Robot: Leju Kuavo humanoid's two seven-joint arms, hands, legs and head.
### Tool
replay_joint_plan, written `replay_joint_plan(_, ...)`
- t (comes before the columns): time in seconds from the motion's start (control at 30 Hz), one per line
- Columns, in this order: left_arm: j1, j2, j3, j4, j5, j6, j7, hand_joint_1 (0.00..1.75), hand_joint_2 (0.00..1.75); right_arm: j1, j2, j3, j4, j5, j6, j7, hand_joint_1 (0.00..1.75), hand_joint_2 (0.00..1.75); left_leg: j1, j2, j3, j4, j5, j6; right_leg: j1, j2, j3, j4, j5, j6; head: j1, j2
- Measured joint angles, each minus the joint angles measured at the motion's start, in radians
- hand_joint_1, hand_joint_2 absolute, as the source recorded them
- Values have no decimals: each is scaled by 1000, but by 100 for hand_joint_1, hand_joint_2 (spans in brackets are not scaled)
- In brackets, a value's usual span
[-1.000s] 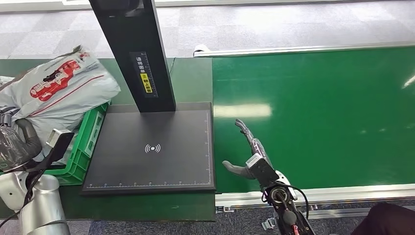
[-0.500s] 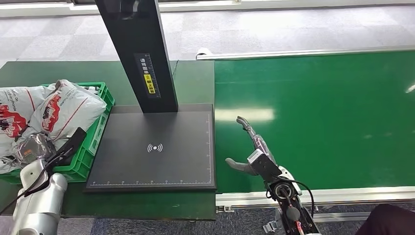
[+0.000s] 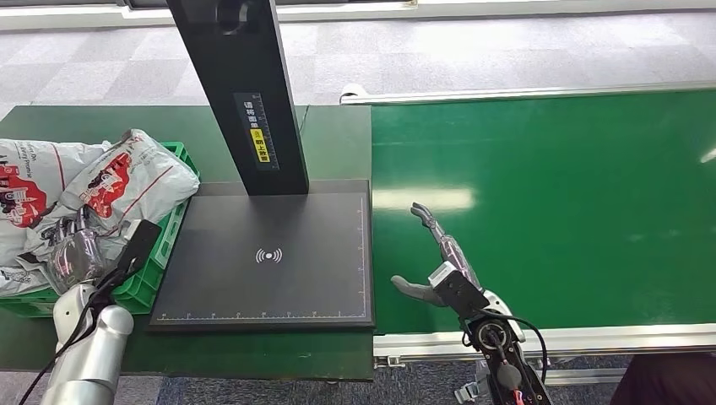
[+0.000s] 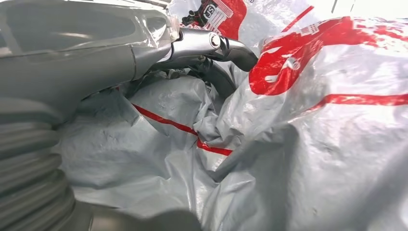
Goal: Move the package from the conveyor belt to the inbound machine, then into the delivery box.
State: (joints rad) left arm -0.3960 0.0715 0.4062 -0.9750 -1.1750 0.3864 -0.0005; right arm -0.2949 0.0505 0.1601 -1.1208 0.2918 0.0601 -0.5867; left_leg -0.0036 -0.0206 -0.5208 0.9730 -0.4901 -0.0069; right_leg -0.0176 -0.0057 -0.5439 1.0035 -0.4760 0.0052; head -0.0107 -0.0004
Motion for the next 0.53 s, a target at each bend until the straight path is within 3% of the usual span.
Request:
replay_joint_plan(0.23, 10, -3, -12, -12, 7, 2, -3, 0, 175, 6, 1, -8, -3, 0, 0, 0, 0, 175, 0, 0, -1, 0, 0, 0, 0, 0, -1, 0, 0, 0, 0, 0)
replay_joint_plan(0.3, 14, -6, -12, -16, 66, 27, -48, 0, 175, 8, 1, -8, -3, 0, 0, 0, 0, 175, 0, 0, -2, 0, 0, 0, 0, 0, -2, 0, 0, 0, 0, 0)
replay_joint_plan(0.4, 48, -26, -17, -61, 336, 147, -253, 0, 175, 11, 1, -9, -6, 0, 0, 0, 0, 175, 0, 1, -6, 0, 1, 1, 0, 0, -6, 0, 1, 0, 0, 0)
replay_joint_plan(0.5, 109, -83, -56, -172, 596, 256, -476, 0, 175, 8, 4, -9, -6, 0, -2, -1, 0, 175, 0, 2, -11, 1, 1, 2, 0, 1, -9, 0, 1, 1, 1, 0)
replay_joint_plan(0.53, 119, -95, -64, -192, 627, 266, -508, 0, 175, 7, 4, -9, -6, 0, -3, -1, 0, 175, 0, 2, -12, 2, 1, 3, 0, 1, -9, 0, 2, 1, 1, 0)
